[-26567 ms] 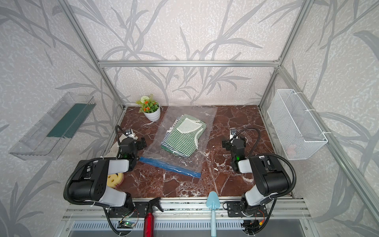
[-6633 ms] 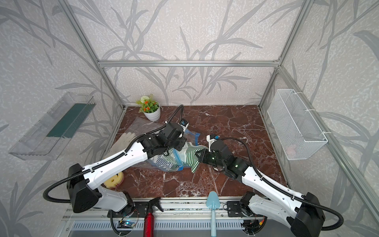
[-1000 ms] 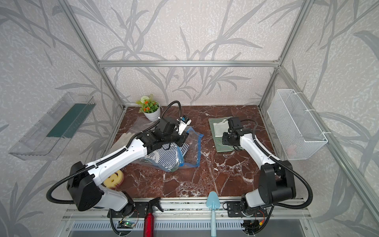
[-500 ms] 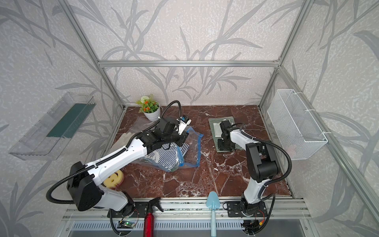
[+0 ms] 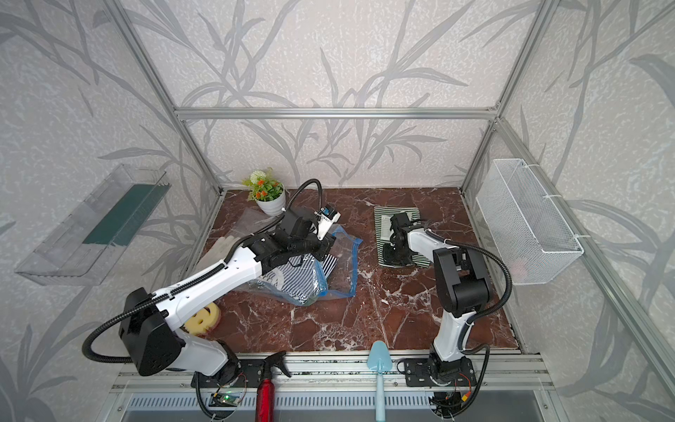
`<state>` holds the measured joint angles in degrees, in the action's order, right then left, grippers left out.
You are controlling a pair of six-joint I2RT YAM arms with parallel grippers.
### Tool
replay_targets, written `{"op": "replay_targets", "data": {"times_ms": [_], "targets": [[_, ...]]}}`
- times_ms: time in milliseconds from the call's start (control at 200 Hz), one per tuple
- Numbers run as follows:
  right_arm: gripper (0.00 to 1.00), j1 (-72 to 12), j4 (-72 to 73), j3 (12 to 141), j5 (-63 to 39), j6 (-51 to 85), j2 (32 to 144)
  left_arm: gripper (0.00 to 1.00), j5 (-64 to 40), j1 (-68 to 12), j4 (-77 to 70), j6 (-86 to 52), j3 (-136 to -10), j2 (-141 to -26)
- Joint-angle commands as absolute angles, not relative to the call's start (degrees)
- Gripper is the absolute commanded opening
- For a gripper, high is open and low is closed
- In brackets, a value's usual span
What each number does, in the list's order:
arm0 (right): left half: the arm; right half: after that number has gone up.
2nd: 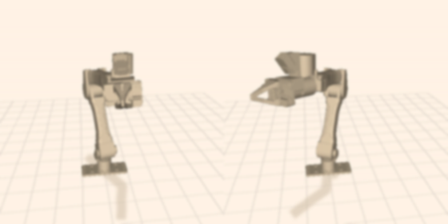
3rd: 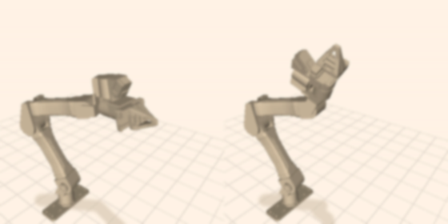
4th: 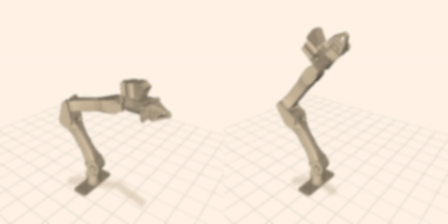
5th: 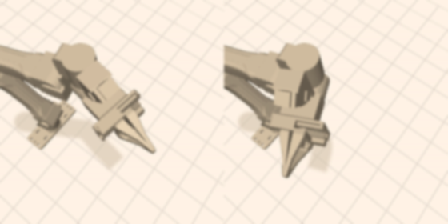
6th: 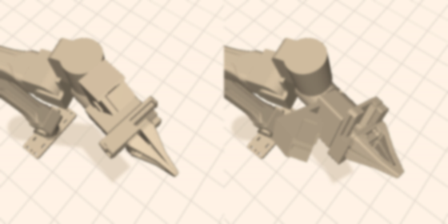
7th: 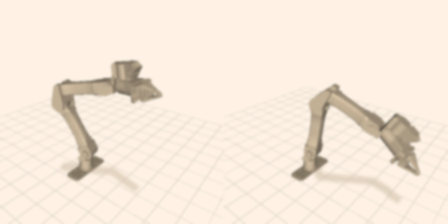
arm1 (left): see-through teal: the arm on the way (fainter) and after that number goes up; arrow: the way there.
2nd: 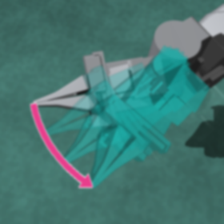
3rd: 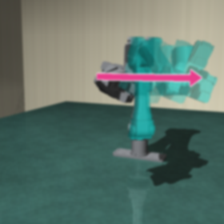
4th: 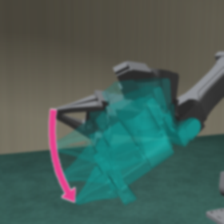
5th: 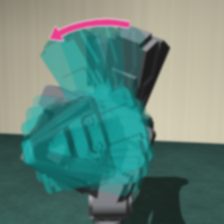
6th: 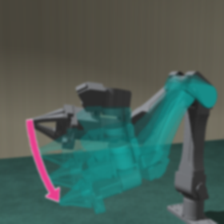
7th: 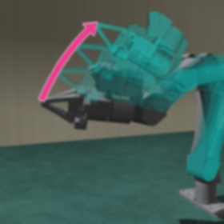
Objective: Take the tank top out of the vacuum bag
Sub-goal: Place the tank top at the center of the board.
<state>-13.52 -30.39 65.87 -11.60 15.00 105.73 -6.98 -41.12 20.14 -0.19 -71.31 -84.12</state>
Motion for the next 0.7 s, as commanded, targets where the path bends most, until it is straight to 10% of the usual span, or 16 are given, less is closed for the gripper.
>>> {"op": "replay_targets", "data": {"times_ms": [0, 695], "targets": [[0.35, -13.8, -29.89, 66.77, -14.41, 15.81, 106.72, 0.0, -6.4, -40.78, 20.56, -0.5, -73.92, -83.47], [0.39, -4.17, -29.57, 61.54, -4.01, 17.23, 99.16, 0.0, -9.23, -40.84, 19.74, -5.53, -74.27, -85.34]]}}
